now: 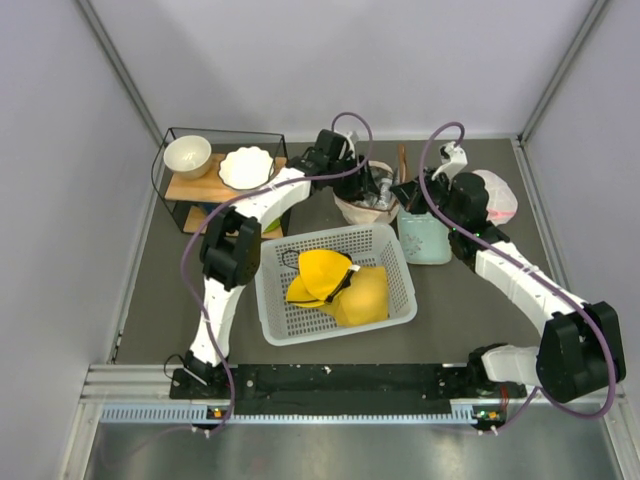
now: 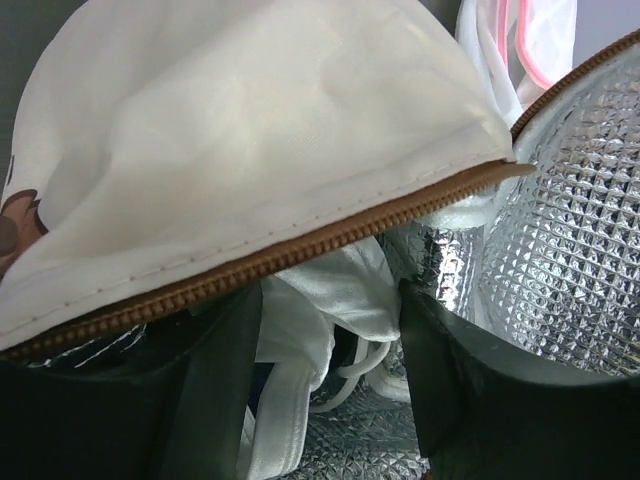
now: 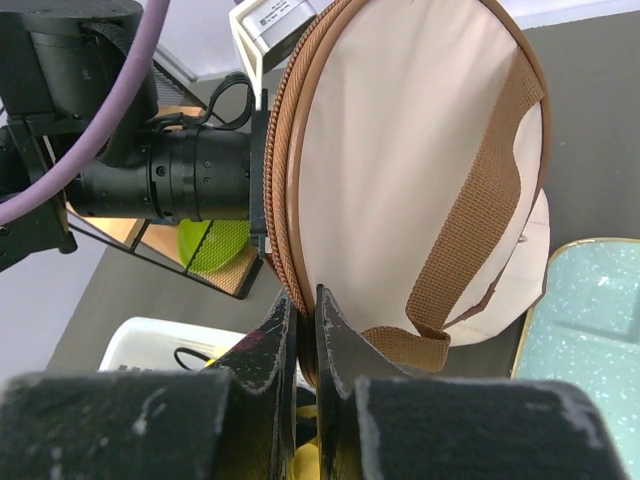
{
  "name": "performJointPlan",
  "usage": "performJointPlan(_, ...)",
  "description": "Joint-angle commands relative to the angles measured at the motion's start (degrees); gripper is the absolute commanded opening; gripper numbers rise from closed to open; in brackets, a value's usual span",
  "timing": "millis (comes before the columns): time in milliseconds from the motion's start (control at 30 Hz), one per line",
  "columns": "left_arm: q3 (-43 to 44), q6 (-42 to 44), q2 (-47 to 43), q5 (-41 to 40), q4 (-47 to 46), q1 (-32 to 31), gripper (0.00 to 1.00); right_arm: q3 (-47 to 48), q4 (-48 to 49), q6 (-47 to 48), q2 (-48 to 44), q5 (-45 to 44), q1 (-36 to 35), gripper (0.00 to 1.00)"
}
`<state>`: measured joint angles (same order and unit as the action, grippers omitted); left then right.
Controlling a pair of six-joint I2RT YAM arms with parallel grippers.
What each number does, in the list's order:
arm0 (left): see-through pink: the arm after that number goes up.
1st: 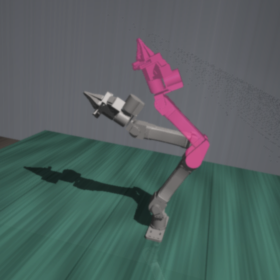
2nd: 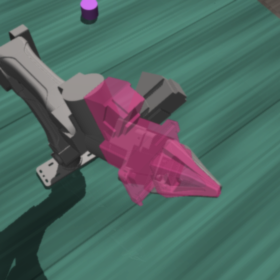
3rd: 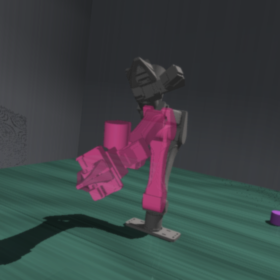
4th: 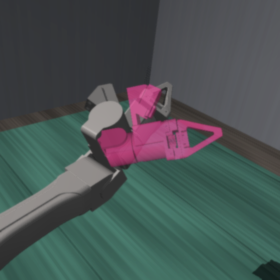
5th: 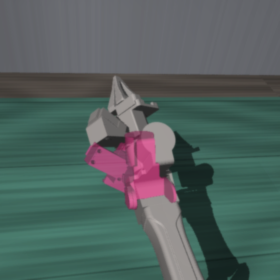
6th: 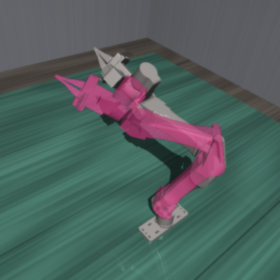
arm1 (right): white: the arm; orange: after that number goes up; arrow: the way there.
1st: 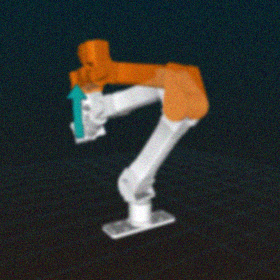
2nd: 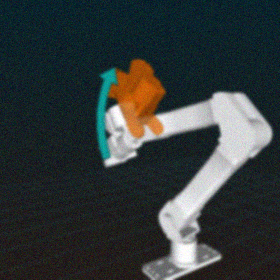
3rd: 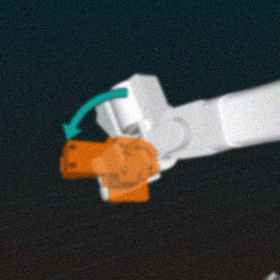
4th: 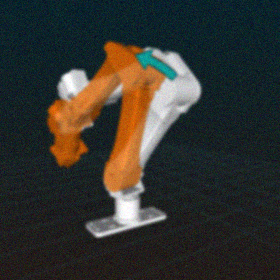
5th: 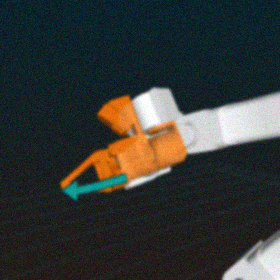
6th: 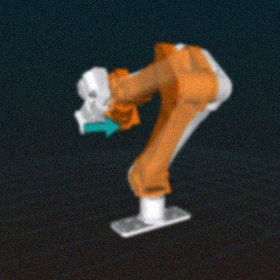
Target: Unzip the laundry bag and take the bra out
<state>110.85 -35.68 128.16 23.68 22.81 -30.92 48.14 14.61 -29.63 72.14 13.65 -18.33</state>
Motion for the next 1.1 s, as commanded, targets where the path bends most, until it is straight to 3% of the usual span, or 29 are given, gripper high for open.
performJointPlan(0,2.3,2.0,-3.0,-3.0,2.7,-0.5,0.58,1.6,1.1,-0.1,-0.3,1.1,0.3,0.0)
performJointPlan(133,6.7,2.8,-1.2,-3.0,4.2,-1.2,0.06,1.5,0.9,-0.1,-1.0,1.0,0.3,0.0)
performJointPlan(167,8.1,3.2,-0.4,-3.8,6.4,-1.3,0.0,1.5,0.6,-0.1,-1.1,0.9,0.3,0.0)
performJointPlan(367,9.6,4.4,-6.3,-5.8,6.9,-1.3,0.0,1.3,-1.3,1.0,-2.3,-0.6,0.3,0.0)
performJointPlan(1067,9.3,0.8,-22.8,1.2,3.5,-0.5,0.0,1.7,-3.3,-0.5,-3.2,-3.5,0.3,0.0)
